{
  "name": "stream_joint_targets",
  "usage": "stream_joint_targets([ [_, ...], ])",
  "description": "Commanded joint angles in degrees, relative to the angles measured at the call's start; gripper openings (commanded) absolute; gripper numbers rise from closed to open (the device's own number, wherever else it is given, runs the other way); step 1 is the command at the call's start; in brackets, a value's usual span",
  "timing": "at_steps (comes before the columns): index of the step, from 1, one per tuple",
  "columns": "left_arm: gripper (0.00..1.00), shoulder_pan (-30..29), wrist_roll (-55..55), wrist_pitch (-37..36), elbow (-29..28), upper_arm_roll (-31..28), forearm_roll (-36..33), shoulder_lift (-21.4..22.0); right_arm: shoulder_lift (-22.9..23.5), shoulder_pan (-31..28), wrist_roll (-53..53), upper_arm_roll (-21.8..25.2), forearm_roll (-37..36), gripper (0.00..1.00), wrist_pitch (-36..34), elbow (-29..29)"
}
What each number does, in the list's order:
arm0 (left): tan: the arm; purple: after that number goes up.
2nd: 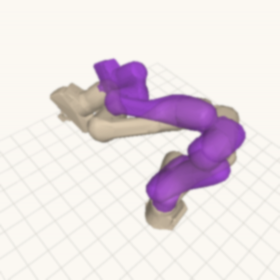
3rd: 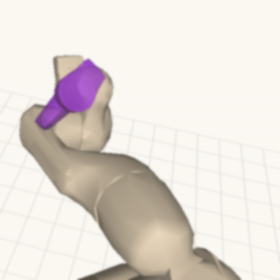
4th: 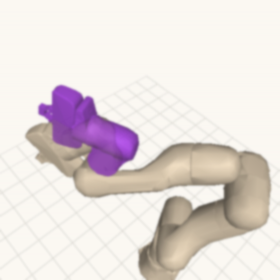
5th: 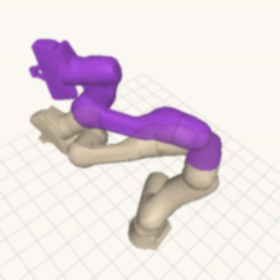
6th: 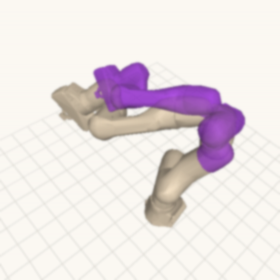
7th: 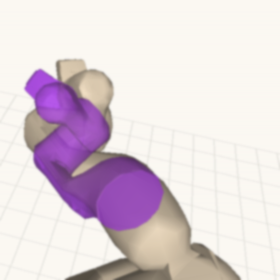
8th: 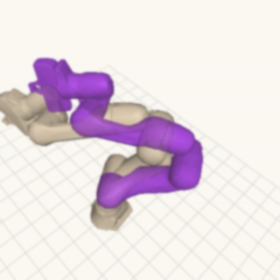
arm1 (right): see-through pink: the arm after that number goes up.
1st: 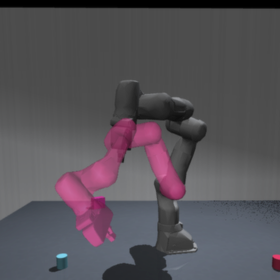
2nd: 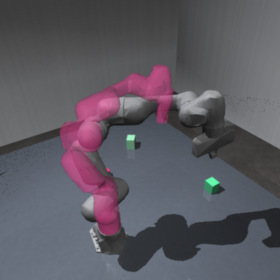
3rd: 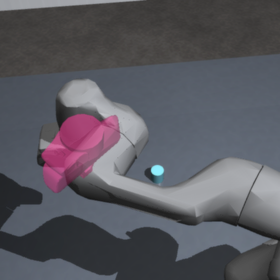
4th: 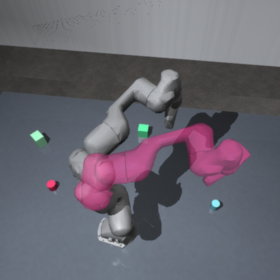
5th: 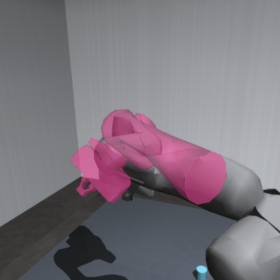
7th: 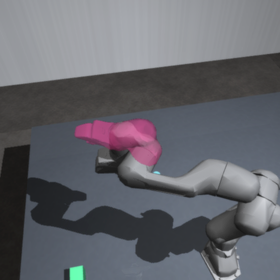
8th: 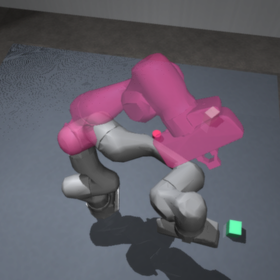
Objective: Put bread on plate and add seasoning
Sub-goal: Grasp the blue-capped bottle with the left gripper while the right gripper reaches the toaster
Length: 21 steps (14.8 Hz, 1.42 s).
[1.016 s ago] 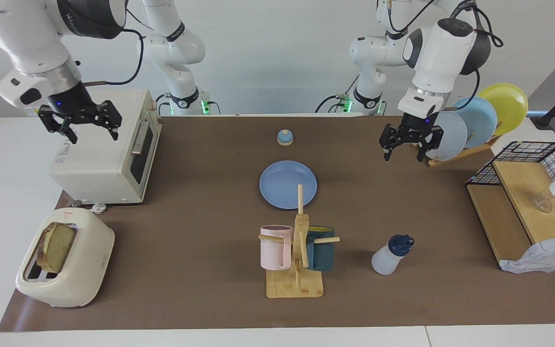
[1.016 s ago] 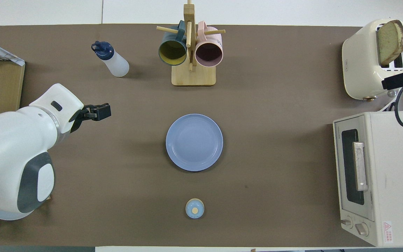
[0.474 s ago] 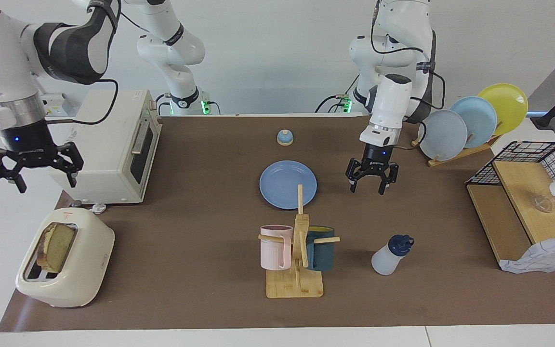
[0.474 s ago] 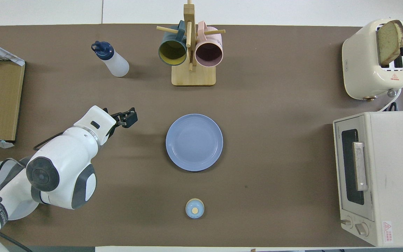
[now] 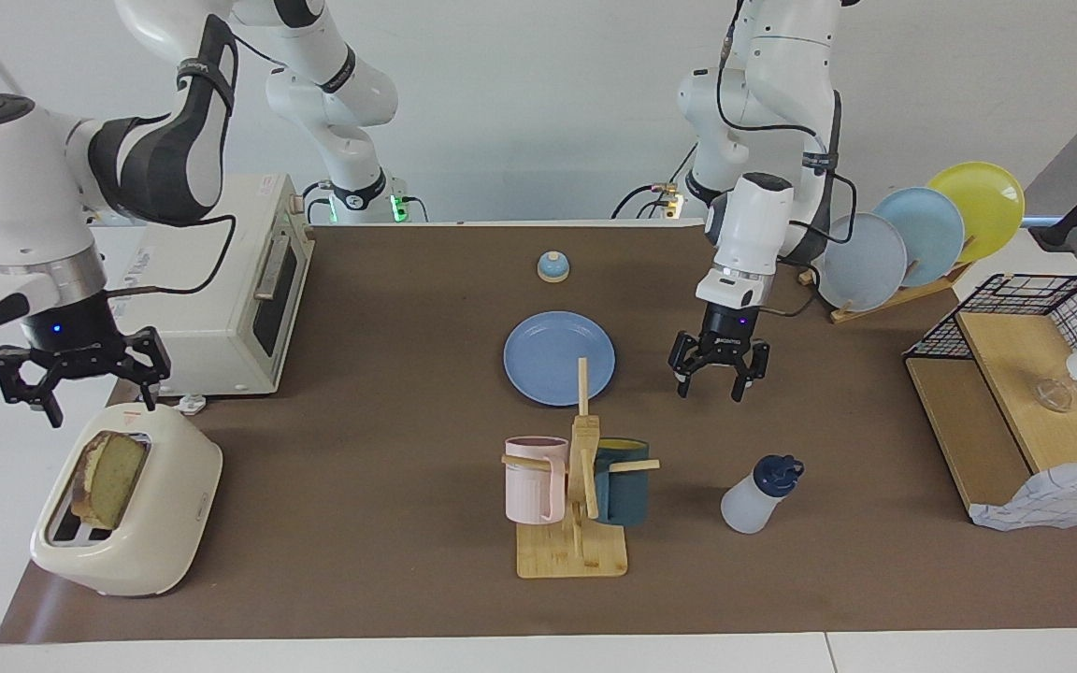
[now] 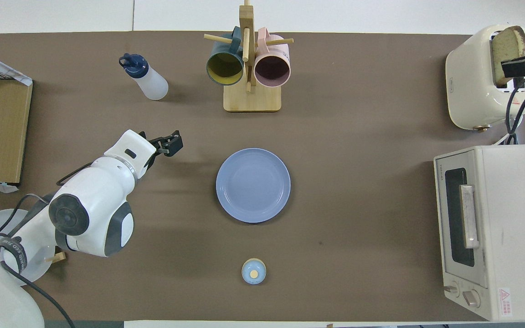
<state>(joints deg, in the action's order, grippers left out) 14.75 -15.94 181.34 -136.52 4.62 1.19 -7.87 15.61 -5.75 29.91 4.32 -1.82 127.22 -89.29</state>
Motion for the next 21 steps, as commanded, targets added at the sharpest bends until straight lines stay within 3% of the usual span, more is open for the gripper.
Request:
stream_joint_targets([
  [1,1.0,0.8,0.2,1.0,5.7,-1.9,0.8,-5.3,0.6,-1.8,1.3,-0.4,1.5,0.95,2.9,-1.0],
  [8,1.0,1.9,0.3,0.4,12.7,-4.7,0.8,-10.7,0.9,-1.8,-8.3,-0.3,4.0,0.89,1.8,-1.1],
  [10,1.0,7.3,0.3,0.3,13.5,-10.7,0.8,-11.6,1.1,-2.1,-9.1,-0.3,4.0,0.87,1.9,-1.1],
  [12,1.0,17.4,0.2,0.1,15.0,-21.6,0.9,-13.7,1.8,-2.3,-9.5,-0.3,4.2,0.87,2.0,-0.7],
  [14,1.0,25.6,-1.0,-0.3,16.6,-30.8,0.9,-15.4,2.1,-2.2,-9.5,-0.3,4.1,0.76,2.9,-0.7],
  [15,1.0,25.9,-2.2,-0.3,16.9,-31.1,0.9,-15.5,2.2,-2.2,-9.5,-0.3,4.0,0.67,3.2,-0.7],
  [21,1.0,26.0,-7.2,-1.3,21.9,-31.1,0.9,-18.8,3.0,-2.8,-8.8,-0.3,3.7,0.67,5.2,-1.0],
])
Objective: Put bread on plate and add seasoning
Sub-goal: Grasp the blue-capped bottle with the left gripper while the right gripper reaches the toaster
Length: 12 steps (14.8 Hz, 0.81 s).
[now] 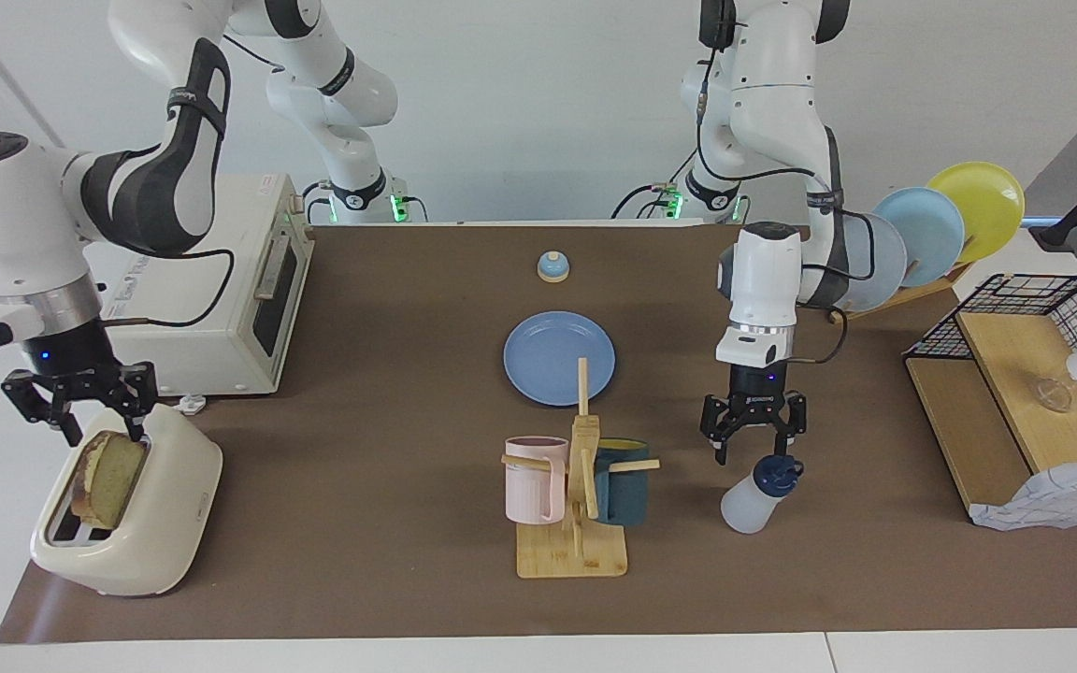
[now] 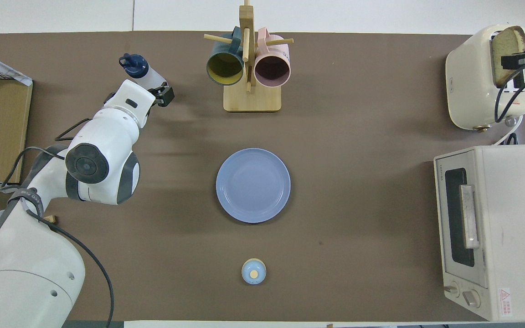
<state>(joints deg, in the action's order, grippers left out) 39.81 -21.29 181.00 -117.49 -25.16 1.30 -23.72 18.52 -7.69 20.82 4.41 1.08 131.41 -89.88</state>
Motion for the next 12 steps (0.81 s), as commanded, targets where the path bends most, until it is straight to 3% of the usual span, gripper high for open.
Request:
stream_joint_targets([
  [1,1.0,0.9,-2.4,-1.0,3.8,-1.3,0.8,-3.7,0.0,-1.0,0.4,-0.4,0.8,0.68,0.9,-0.5],
  [4,1.0,0.3,-3.3,-1.0,5.4,-1.5,0.8,-4.8,-0.1,-1.6,2.4,-0.4,0.8,0.67,0.4,-0.6],
  [5,1.0,0.1,-3.3,-1.0,5.5,-1.5,0.8,-4.9,-0.1,-1.6,2.6,-0.4,0.8,0.62,0.2,-0.6],
  [8,1.0,-1.3,-3.4,-0.9,5.9,-1.5,0.7,-5.1,-0.1,-1.5,2.9,-0.4,0.5,0.39,-0.7,-0.2],
  [10,1.0,-1.7,-4.2,-1.0,8.1,-1.5,0.9,-7.0,-0.1,-0.8,2.7,-0.5,0.3,0.07,-0.8,0.0],
  [11,1.0,-1.7,-4.5,-1.1,9.2,-1.5,0.7,-7.9,-0.3,-0.4,2.6,-0.5,0.2,0.0,-0.8,0.1],
  [12,1.0,-1.7,-4.8,-0.9,9.3,-1.4,0.7,-8.4,-0.3,-0.1,2.8,-0.5,0.2,0.0,-1.0,0.2],
])
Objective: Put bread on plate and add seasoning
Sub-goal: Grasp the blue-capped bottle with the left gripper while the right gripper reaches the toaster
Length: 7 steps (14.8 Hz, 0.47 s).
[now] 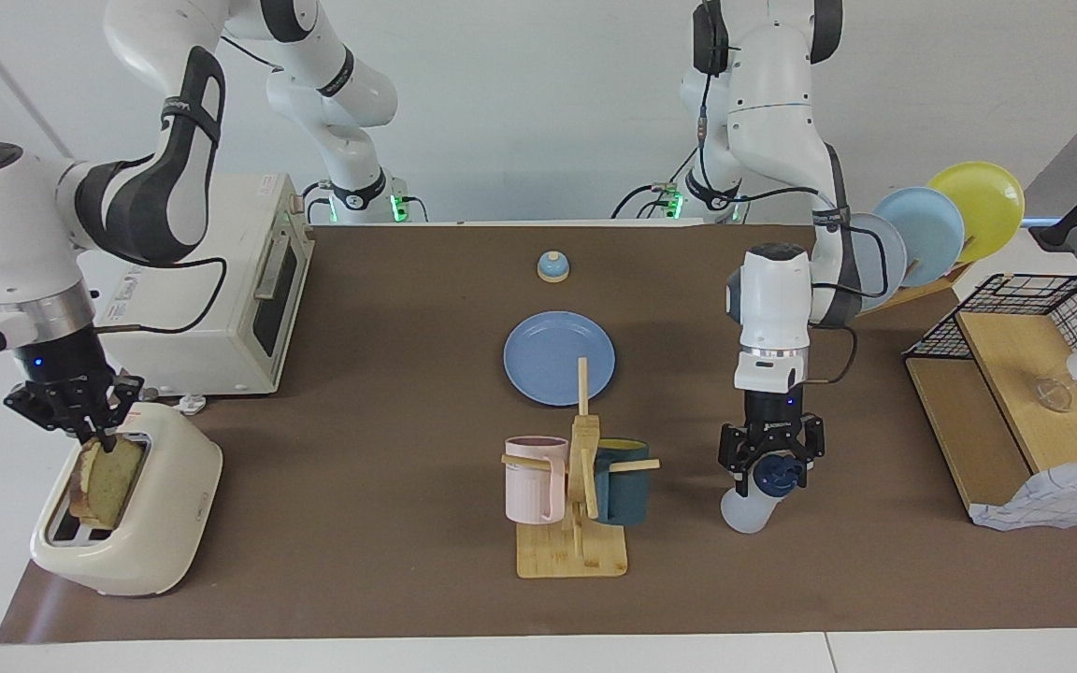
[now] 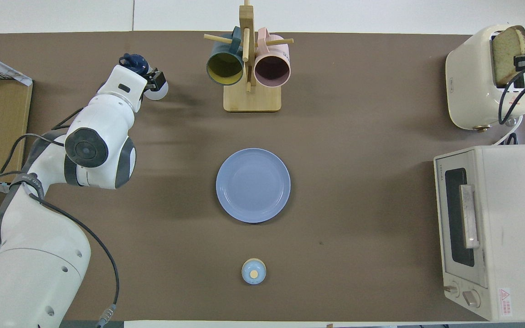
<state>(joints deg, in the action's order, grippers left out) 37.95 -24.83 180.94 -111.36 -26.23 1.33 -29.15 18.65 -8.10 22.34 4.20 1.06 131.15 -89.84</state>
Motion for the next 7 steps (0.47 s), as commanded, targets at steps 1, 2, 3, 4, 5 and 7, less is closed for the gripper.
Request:
stream_joint_targets([
  [1,1.0,0.2,-1.4,-0.8,3.3,-0.3,0.7,-3.0,-0.5,0.3,1.4,-0.3,0.2,0.0,-1.7,0.4],
  [2,1.0,0.2,-1.3,-0.8,3.7,-0.3,0.7,-3.1,-0.5,0.3,1.5,-0.3,0.1,0.0,-2.6,0.6],
  [3,1.0,0.2,-1.4,-0.6,3.8,-0.2,0.6,-3.3,-0.5,0.3,1.6,-0.3,-0.9,0.0,-3.8,1.5],
  [4,1.0,0.1,-1.4,-0.2,3.8,-0.2,0.6,-3.5,-0.5,0.4,1.7,-0.5,-3.1,0.0,-5.7,3.3],
  [5,1.0,0.1,-1.8,-0.1,3.8,-0.2,0.7,-3.8,-0.5,0.4,1.7,-0.8,-5.5,0.0,-7.6,4.6],
  [7,1.0,0.1,-2.0,0.0,3.8,-0.2,0.8,-3.8,-1.2,0.6,2.4,-1.5,-7.8,0.0,-12.4,7.1],
])
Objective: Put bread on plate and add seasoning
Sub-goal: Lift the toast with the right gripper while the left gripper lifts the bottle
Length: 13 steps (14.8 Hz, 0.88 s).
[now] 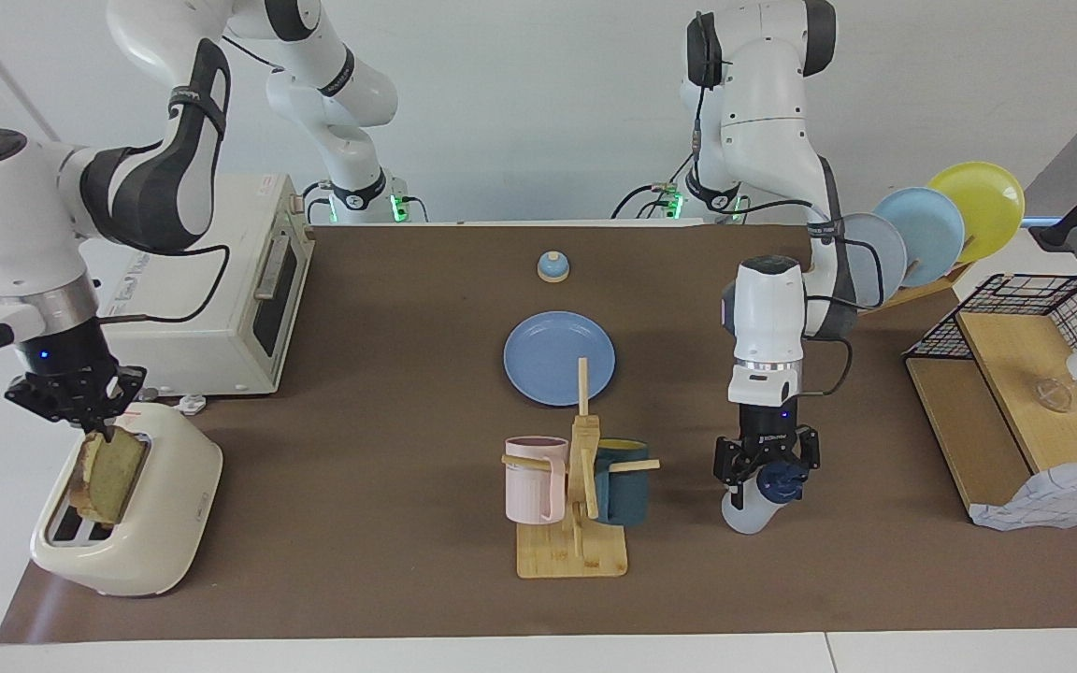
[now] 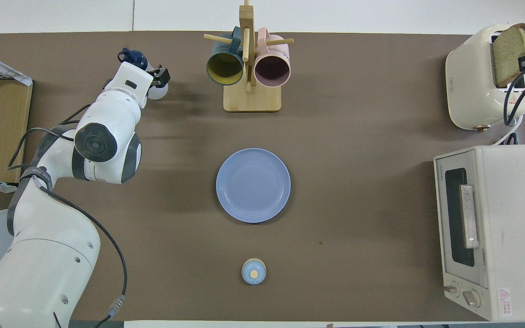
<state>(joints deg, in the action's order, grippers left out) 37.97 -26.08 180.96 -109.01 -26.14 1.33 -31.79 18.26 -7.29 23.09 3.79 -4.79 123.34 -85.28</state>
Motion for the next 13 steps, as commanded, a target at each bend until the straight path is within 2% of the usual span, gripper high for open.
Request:
stream_joint_targets([
  [1,1.0,0.1,-1.0,0.1,1.2,-0.3,0.7,-1.2,-2.2,-0.2,2.3,-1.2,-2.8,0.0,-6.4,2.9],
  [2,0.98,0.1,-1.4,0.4,1.0,-0.2,0.8,-1.2,-3.0,-0.2,3.1,-1.7,-3.1,0.0,-7.9,3.2],
  [4,0.83,0.1,-1.6,1.4,0.6,-0.2,0.8,-1.2,-6.0,-0.2,3.0,-3.3,-2.8,0.0,-11.8,3.1],
  [8,0.68,0.1,-3.4,2.6,0.5,-0.2,0.8,-1.2,-10.8,-0.2,0.1,-10.3,-1.5,0.0,-19.0,3.1],
  [10,0.6,0.1,-3.6,2.6,0.5,-0.2,0.8,-1.2,-11.8,-0.1,-8.4,-14.1,3.4,0.0,-22.9,2.8],
  [12,0.57,0.1,-3.7,2.6,0.5,-0.2,0.8,-1.2,-12.7,1.0,-21.6,-17.2,7.8,0.0,-25.0,1.3],
  [13,0.55,0.0,-3.8,2.5,0.5,-0.2,0.8,-1.1,-13.0,2.0,-24.2,-18.0,8.9,0.0,-25.5,1.0],
])
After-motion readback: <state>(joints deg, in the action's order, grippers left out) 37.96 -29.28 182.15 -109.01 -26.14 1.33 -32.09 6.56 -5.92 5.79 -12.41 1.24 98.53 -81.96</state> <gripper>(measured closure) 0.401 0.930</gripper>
